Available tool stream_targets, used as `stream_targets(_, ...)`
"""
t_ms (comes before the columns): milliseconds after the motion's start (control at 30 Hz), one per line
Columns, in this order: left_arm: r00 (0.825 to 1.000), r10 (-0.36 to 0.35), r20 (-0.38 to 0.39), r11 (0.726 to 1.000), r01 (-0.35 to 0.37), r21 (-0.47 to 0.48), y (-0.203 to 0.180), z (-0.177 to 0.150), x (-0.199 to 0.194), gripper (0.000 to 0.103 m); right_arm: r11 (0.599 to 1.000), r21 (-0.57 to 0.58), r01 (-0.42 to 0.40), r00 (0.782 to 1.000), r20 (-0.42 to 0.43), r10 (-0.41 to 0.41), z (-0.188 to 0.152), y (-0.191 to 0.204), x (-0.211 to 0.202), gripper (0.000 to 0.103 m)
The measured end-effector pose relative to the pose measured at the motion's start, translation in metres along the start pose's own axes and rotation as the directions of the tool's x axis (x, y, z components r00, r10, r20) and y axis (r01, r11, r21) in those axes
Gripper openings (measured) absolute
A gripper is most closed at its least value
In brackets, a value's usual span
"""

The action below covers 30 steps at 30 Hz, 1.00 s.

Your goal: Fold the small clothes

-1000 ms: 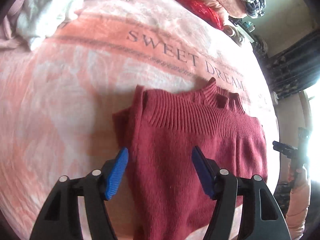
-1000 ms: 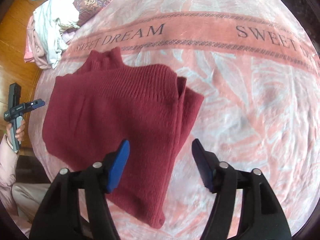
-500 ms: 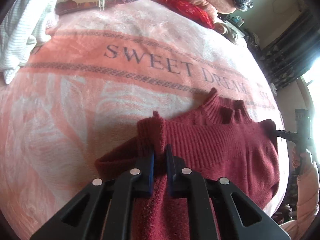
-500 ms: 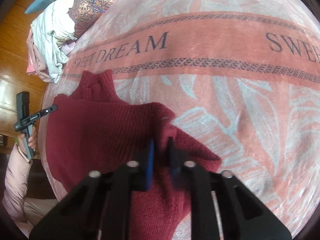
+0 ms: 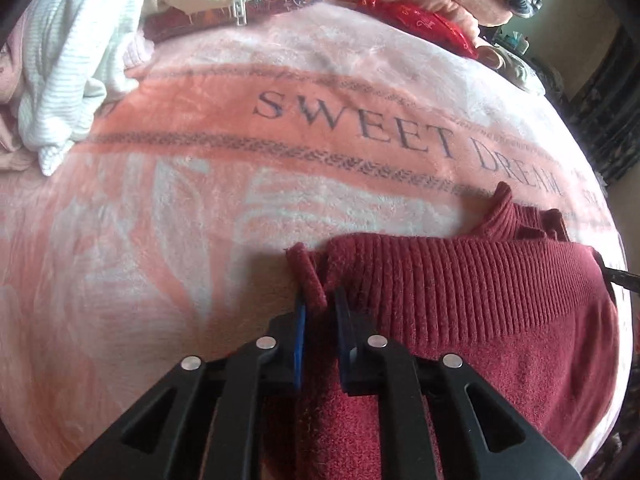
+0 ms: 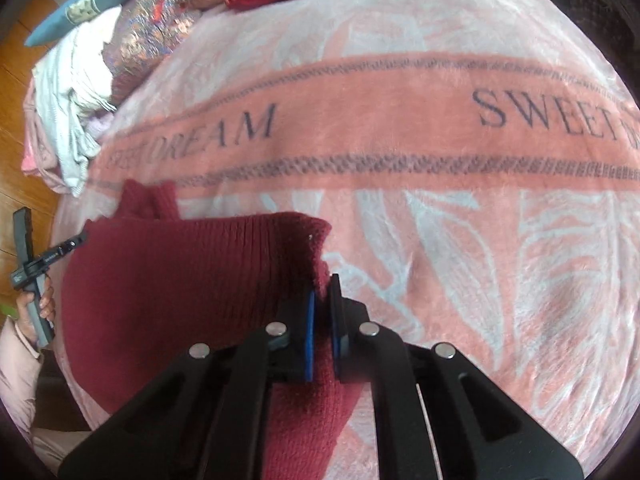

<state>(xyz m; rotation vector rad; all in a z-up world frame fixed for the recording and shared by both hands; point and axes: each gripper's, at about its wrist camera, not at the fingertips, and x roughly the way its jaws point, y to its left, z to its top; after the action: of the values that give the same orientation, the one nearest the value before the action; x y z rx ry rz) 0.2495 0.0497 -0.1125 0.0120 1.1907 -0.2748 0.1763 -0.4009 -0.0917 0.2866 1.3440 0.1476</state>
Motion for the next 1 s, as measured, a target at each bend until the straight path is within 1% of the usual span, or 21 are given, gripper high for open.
stream_targets(100,1.000,0.007,0.004,1.000,-0.007,0.019,-0.003,0.004,-0.016,0.014,1.000,0.011,-0.013,1.000,0.012,0.013,-0.001,-0.001,-0.011,0.018)
stream_targets(133,1.000,0.011,0.005,1.000,-0.011,0.010,-0.003,0.004,-0.024,0.019,1.000,0.018,-0.021,0.999,0.025,0.020,-0.002,-0.001,-0.020,0.021)
stream_targets(167,1.000,0.007,0.002,1.000,-0.007,-0.003,-0.003,0.002,-0.032,0.023,0.999,0.025,-0.040,0.998,0.040,0.039,-0.004,-0.001,-0.031,0.035)
stream_targets(200,1.000,0.004,-0.008,1.000,-0.004,-0.014,-0.004,-0.001,-0.039,0.038,0.998,0.023,-0.055,0.997,0.054,0.054,-0.008,0.001,-0.043,0.044)
stream_targets(233,1.000,0.010,-0.024,1.000,-0.010,-0.021,-0.005,-0.010,-0.048,0.043,0.998,0.017,-0.060,0.997,0.055,0.059,-0.013,0.003,-0.052,0.045)
stream_targets(300,0.998,0.014,-0.063,1.000,-0.015,-0.015,-0.009,-0.029,-0.059,0.048,0.998,0.016,-0.052,0.998,0.017,0.052,-0.031,0.009,-0.066,0.048)
stream_targets(367,0.994,0.017,-0.110,1.000,-0.018,-0.010,-0.012,-0.059,-0.068,0.048,0.995,0.025,-0.100,0.995,-0.009,0.100,-0.058,0.010,-0.076,0.050)
stream_targets(400,0.991,0.011,-0.131,1.000,-0.012,-0.008,-0.013,-0.074,-0.072,0.048,0.991,0.037,-0.128,0.991,-0.031,0.129,-0.074,0.011,-0.078,0.057)
stream_targets(467,0.990,0.012,-0.138,1.000,-0.012,0.006,-0.016,-0.098,-0.080,0.052,0.987,0.062,-0.149,0.985,-0.078,0.154,-0.104,0.013,-0.077,0.068)
stream_targets(500,0.990,0.020,-0.140,1.000,-0.018,0.016,-0.017,-0.106,-0.083,0.055,0.985,0.069,-0.157,0.980,-0.110,0.164,-0.117,0.014,-0.073,0.068)
stream_targets(600,0.988,0.008,-0.153,1.000,-0.009,-0.002,-0.017,-0.116,-0.090,0.056,0.982,0.088,-0.169,0.965,-0.188,0.183,-0.151,0.019,-0.063,0.068)
stream_targets(667,0.989,-0.009,-0.150,0.999,0.004,-0.037,-0.013,-0.122,-0.095,0.056,0.988,0.080,-0.135,0.958,-0.245,0.151,-0.169,0.022,-0.054,0.068)
stream_targets(700,0.988,-0.015,-0.157,0.999,0.007,-0.050,-0.012,-0.124,-0.097,0.056,0.988,0.085,-0.128,0.955,-0.259,0.146,-0.177,0.022,-0.052,0.065)
stream_targets(733,0.986,-0.026,-0.162,0.998,0.015,-0.066,-0.010,-0.126,-0.099,0.056,0.986,0.095,-0.138,0.951,-0.264,0.158,-0.183,0.022,-0.051,0.059)
stream_targets(767,0.986,-0.028,-0.162,0.997,0.016,-0.076,-0.009,-0.128,-0.101,0.056,0.982,0.105,-0.155,0.946,-0.270,0.178,-0.188,0.023,-0.051,0.042)
stream_targets(800,0.986,-0.023,-0.163,0.997,0.009,-0.081,-0.009,-0.131,-0.104,0.056,0.983,0.101,-0.150,0.949,-0.264,0.172,-0.190,0.024,-0.054,0.031)
stream_targets(833,0.987,-0.019,-0.160,0.997,0.006,-0.082,-0.009,-0.132,-0.107,0.056,0.988,0.077,-0.133,0.958,-0.247,0.149,-0.191,0.027,-0.059,0.026)
stream_targets(867,0.987,-0.017,-0.157,0.997,0.004,-0.080,-0.010,-0.134,-0.110,0.056,0.990,0.061,-0.131,0.962,-0.234,0.141,-0.191,0.030,-0.065,0.016)
stream_targets(900,0.989,-0.008,-0.151,0.997,-0.004,-0.080,-0.011,-0.136,-0.113,0.056,0.989,0.059,-0.134,0.965,-0.218,0.144,-0.191,0.030,-0.070,0.013)
stream_targets(967,0.992,0.031,-0.124,0.996,-0.041,-0.079,-0.011,-0.140,-0.118,0.063,0.992,0.039,-0.121,0.972,-0.198,0.127,-0.193,0.032,-0.082,0.012)
stream_targets(1000,0.993,0.036,-0.117,0.996,-0.045,-0.078,-0.011,-0.142,-0.119,0.067,0.994,0.022,-0.103,0.976,-0.192,0.105,-0.195,0.032,-0.086,0.011)
